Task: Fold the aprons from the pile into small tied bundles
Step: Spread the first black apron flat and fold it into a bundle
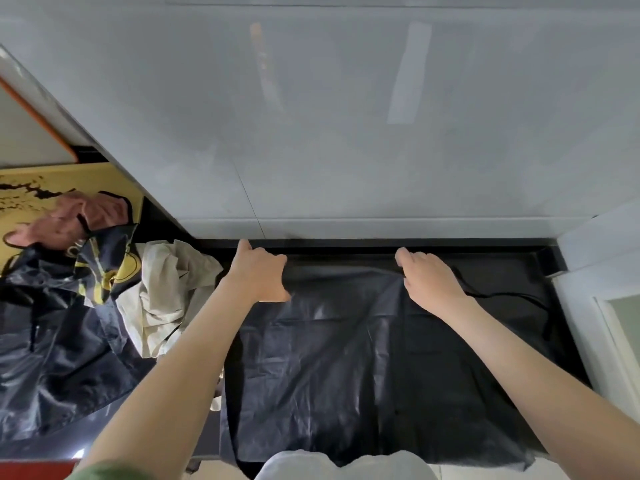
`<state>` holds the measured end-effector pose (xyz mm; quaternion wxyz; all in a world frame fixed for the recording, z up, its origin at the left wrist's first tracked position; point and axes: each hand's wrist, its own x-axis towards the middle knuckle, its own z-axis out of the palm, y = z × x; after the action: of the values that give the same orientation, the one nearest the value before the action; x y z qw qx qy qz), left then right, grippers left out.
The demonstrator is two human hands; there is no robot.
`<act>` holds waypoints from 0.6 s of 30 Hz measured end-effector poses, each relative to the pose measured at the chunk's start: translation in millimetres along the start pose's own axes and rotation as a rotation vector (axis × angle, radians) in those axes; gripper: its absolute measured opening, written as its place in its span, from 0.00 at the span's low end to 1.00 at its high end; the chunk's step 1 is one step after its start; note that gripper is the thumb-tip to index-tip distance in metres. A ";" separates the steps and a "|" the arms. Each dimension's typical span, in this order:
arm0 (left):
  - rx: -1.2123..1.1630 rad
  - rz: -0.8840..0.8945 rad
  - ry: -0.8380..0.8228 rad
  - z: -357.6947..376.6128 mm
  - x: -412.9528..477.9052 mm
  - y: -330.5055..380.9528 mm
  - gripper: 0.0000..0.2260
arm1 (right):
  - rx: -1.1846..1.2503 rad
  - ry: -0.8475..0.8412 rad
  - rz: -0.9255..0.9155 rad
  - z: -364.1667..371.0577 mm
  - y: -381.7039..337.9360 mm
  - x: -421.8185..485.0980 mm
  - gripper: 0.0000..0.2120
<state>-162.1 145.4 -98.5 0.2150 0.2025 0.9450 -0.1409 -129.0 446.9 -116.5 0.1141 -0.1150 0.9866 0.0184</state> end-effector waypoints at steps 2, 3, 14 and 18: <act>-0.009 -0.005 -0.068 -1.6 -6.6 -4.1 0.18 | -0.007 0.016 0.006 -3.1 3.4 -13.4 0.13; -0.036 -0.003 -0.093 -1.4 -11.8 -5.7 0.19 | -0.010 0.013 0.003 -4.4 5.1 -20.7 0.14; -0.622 -0.497 -0.045 33.2 -68.1 -23.4 0.17 | -0.078 -0.027 0.060 -21.5 12.0 -50.9 0.07; -1.604 -0.863 -0.106 25.0 -74.8 -4.3 0.24 | -0.093 -0.018 0.024 -18.5 4.0 -55.0 0.08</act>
<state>-93.5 108.7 -84.8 0.2629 -0.3855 0.7422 0.4810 -81.9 461.8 -85.8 0.1173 -0.1081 0.9849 0.0668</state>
